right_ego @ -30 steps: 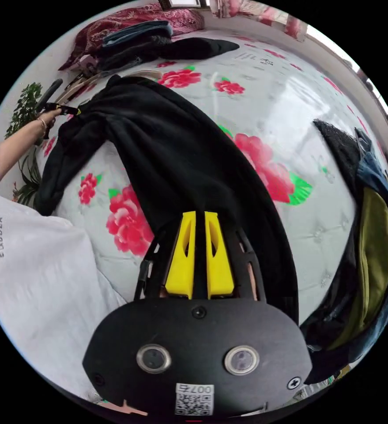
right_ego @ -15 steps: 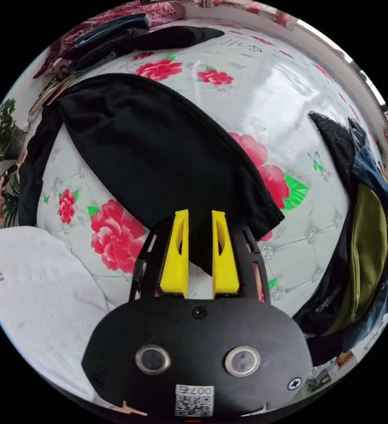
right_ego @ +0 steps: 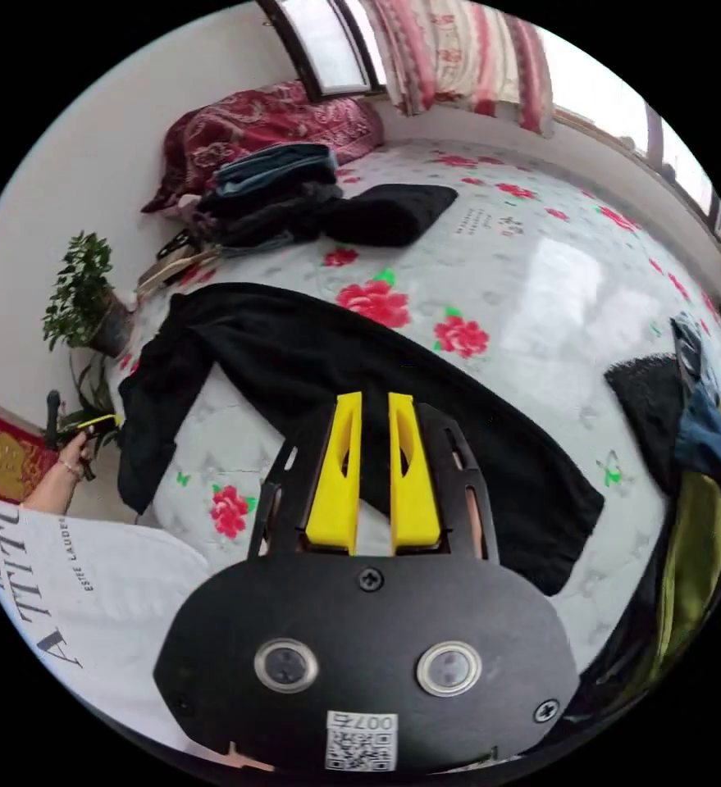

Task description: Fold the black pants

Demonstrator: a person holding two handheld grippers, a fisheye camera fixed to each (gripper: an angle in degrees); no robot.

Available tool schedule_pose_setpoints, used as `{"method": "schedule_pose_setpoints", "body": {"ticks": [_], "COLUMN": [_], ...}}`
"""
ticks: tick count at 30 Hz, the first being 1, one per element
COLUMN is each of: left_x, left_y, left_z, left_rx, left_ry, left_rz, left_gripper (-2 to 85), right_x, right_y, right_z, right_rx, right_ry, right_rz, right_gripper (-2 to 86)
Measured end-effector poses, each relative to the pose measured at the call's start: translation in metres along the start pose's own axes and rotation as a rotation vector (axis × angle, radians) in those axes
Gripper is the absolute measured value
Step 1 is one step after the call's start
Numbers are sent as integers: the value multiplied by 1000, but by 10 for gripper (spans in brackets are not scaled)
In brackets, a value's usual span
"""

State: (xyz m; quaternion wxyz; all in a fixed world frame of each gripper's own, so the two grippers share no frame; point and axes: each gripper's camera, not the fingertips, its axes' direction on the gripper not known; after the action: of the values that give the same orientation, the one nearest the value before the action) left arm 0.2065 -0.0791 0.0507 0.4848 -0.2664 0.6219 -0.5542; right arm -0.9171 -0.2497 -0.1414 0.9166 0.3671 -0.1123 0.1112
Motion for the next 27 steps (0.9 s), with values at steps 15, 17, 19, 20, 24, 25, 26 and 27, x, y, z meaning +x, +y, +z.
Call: {"method": "schedule_pose_setpoints", "body": {"ticks": [15,17,19,20,24,25,26,27], "left_x": [-69,-73,-78,-83,-104,-106,-109,-113], "left_y": [-40,-40,-40,-40,-41,-41,-41,-42], "left_z": [12,9,5,2,-7,-8,-11,-13], "left_rx": [-37,-34,-32,-29,-24,-24,-24,-25], "left_ry": [-15,-28,-36,-30,0,-2,-10,-16], "left_rz": [131,192,249,269,298,309,337,357], "left_gripper": [35,24,13,7,-3,-4,-5,-6], "right_x": [-307,-285,-256,-233,-158,-148,-127,-106], "right_y": [62,62,67,74,128,138,162,185], "right_z": [140,118,80,51,-73,-92,-129,-158], "right_rx": [-476,-417,-308,-237,-53,-33,1,20], "right_ry": [-279,-291,-278,-256,102,177,328,437], "right_rz": [-666,-537,-431,-360,-88,-47,60,170], "right_gripper": [33,17,9,6,4,4,6,10]}}
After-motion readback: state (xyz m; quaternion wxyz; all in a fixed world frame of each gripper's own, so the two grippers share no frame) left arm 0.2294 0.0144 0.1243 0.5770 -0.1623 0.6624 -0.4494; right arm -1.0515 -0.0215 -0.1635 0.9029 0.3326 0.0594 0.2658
